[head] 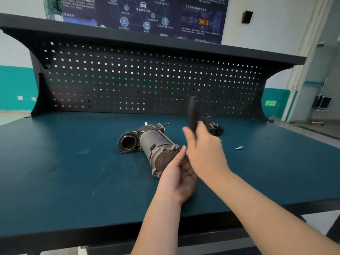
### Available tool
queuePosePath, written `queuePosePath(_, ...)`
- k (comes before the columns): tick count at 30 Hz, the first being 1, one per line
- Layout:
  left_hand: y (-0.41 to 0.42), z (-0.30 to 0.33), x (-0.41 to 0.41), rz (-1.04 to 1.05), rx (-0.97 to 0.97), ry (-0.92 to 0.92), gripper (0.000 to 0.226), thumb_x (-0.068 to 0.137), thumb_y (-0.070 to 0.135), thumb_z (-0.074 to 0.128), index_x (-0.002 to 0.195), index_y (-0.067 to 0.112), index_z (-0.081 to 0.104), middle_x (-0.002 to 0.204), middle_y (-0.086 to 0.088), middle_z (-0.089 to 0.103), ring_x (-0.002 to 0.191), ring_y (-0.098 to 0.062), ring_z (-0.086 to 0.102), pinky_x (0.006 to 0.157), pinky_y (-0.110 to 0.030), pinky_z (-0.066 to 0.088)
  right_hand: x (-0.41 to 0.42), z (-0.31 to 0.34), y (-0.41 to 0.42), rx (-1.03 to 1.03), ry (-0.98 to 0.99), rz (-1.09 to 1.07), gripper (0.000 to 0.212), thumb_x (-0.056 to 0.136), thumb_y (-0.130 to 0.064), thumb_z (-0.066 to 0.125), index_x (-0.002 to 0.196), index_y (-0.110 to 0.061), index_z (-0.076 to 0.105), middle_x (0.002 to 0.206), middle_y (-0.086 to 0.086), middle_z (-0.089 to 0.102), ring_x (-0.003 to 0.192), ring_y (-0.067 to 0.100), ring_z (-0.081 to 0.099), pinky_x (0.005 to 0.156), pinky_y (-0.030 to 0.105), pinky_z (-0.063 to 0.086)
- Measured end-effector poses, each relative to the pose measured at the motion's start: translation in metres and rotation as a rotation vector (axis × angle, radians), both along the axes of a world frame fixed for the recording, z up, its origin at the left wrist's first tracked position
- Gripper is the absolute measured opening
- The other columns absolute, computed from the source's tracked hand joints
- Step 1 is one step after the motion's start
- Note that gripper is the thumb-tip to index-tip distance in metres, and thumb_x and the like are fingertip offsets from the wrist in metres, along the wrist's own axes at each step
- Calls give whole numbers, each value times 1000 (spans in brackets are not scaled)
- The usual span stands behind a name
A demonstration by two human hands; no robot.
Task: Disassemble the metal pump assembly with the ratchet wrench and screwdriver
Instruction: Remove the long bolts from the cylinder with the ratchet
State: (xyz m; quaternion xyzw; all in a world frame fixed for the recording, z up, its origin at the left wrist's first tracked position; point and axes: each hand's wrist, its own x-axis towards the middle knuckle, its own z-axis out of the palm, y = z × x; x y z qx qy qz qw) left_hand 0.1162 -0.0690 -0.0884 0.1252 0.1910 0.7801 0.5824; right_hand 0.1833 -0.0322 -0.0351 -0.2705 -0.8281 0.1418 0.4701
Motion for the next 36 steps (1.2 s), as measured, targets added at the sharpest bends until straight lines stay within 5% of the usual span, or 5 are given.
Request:
queuePosePath(9, -3, 0, 1, 23, -2, -48, 24, 81, 20, 64, 73, 0, 74, 85, -14, 73, 70, -22, 71, 80, -31, 54, -14, -3, 4, -1387, 853, 56, 39, 101, -40, 37, 79, -9, 48, 66, 4, 51, 31, 12, 44, 32, 18, 33)
queuePosePath(15, -4, 4, 1, -89, 25, 25, 23, 89, 30, 57, 88, 11, 70, 86, -9, 69, 80, -22, 67, 74, -33, 54, -8, -9, -13, 238, -40, 13, 29, 97, -41, 45, 92, -14, 51, 63, 9, 61, 60, 35, 56, 51, 37, 40)
queuePosePath(23, -5, 4, 3, 24, -19, -41, 24, 86, 22, 62, 80, 1, 72, 83, -13, 72, 70, -21, 69, 79, -28, 52, -21, 2, 8, -1131, 725, -60, 38, 100, -38, 38, 80, -8, 49, 65, 9, 51, 43, 22, 50, 43, 26, 38)
queuePosePath(30, -9, 7, 3, -64, 36, -7, 27, 94, 33, 51, 105, 13, 67, 104, -9, 69, 98, -22, 66, 84, -35, 53, -11, 3, -11, 513, -192, 76, 33, 97, -37, 47, 90, -6, 54, 58, 13, 59, 51, 37, 55, 47, 38, 42)
queuePosePath(36, -10, 8, 0, -23, -25, -26, 22, 89, 27, 58, 99, 9, 67, 94, -9, 67, 94, -22, 61, 91, -34, 47, -17, -8, -15, -192, 257, -17, 27, 97, -43, 42, 81, -21, 46, 61, -2, 57, 61, 16, 56, 58, 30, 40)
